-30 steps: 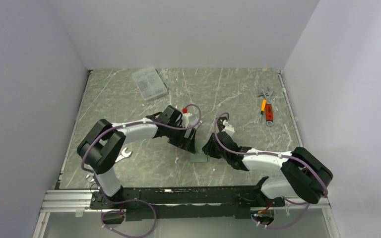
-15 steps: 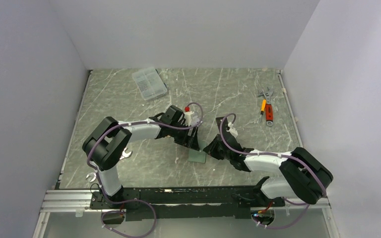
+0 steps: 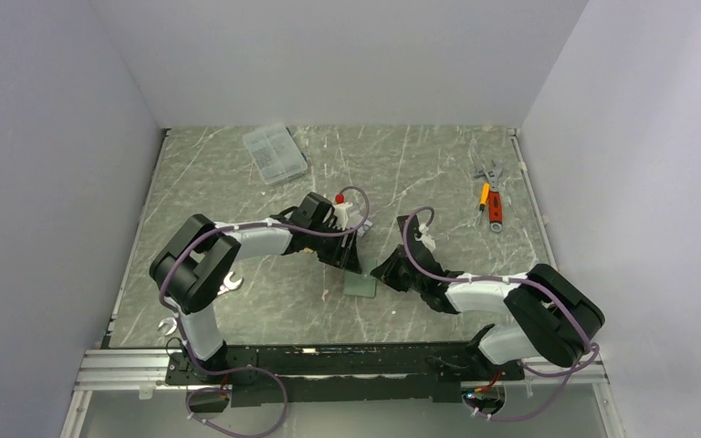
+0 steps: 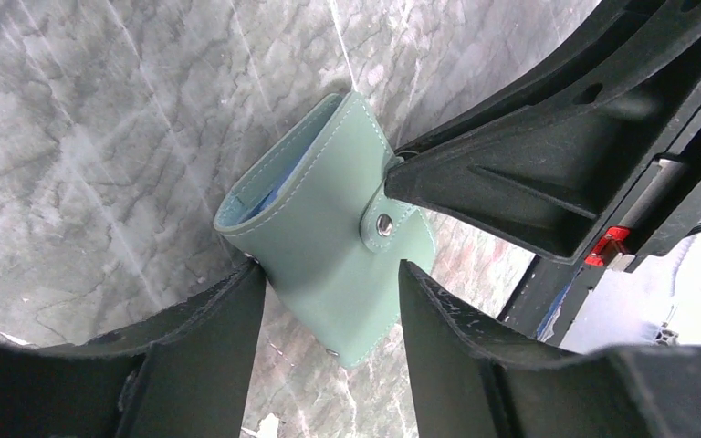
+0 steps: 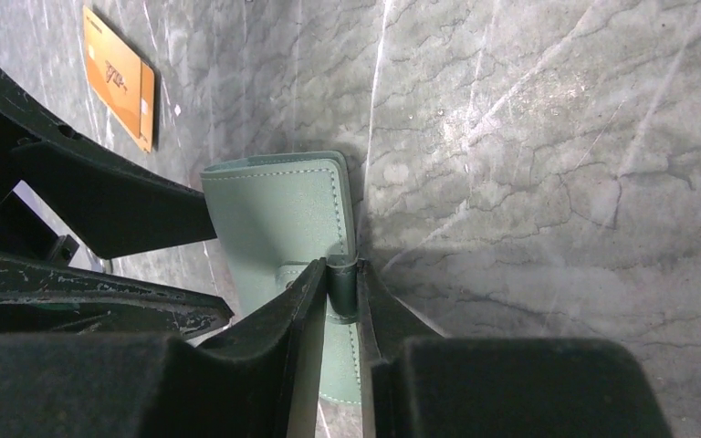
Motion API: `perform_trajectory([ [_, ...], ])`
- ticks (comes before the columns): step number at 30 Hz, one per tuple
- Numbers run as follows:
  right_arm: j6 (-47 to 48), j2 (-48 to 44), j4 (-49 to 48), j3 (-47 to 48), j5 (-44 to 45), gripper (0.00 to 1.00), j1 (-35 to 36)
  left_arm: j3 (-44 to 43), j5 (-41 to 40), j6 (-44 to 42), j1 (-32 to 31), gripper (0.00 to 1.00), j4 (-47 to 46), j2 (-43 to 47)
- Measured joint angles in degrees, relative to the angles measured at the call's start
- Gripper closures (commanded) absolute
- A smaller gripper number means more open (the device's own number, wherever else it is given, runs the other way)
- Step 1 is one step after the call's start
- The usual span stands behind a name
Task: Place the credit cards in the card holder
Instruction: Open the card holder at the center of the board.
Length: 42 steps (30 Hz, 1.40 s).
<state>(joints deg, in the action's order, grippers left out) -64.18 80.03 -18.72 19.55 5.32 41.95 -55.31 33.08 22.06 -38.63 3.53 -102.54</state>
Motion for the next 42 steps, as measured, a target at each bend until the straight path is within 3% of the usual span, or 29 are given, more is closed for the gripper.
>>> perform_trajectory([
  [3,-0.6,0.0,-1.4,-0.7,-0.1,0.74,-0.1,0.9,1.4,-0.2,0.5,0.48,-1.3,0.1],
  [7,-1.8,0.3,-5.1,-2.3,-1.4,0.59,-0.9,1.1,3.9,-0.2,0.7,0.51,-2.3,0.1],
  [9,-2.1,0.3,-6.9,-2.9,-1.9,0.56,-1.5,1.1,5.6,-0.1,0.7,0.53,-2.7,0.1],
  [14,-2.1,-0.2,-11.3,-5.2,-2.9,0.53,-2.6,1.0,9.4,0.2,0.6,0.75,-3.3,-0.1],
  [16,-2.0,-0.9,-12.5,-6.3,-2.9,0.51,-2.9,0.5,10.4,0.3,0.3,0.76,-3.3,-0.5],
  [19,-1.9,-2.2,-13.4,-7.6,-2.9,0.49,-3.1,-0.4,11.2,0.2,-0.2,0.75,-3.3,-0.8],
  [23,-1.6,-4.2,-14.4,-9.3,-2.9,0.49,-3.1,-0.9,12.2,0.5,-0.6,0.5,-3.4,-1.2],
  [26,-1.1,-5.1,-14.7,-10.1,-3.1,0.49,-3.1,-0.9,12.2,0.9,-0.6,0.43,-3.4,-1.4],
  [34,-0.2,-5.4,-16.5,-11.5,-4.2,0.52,-3.2,-1.2,10.9,1.3,-0.5,0.52,-3.7,-3.9],
  [42,1.7,-5.0,-21.0,-13.4,-5.7,0.52,-3.5,-3.0,11.4,2.2,-0.2,0.5,-3.8,-6.8],
])
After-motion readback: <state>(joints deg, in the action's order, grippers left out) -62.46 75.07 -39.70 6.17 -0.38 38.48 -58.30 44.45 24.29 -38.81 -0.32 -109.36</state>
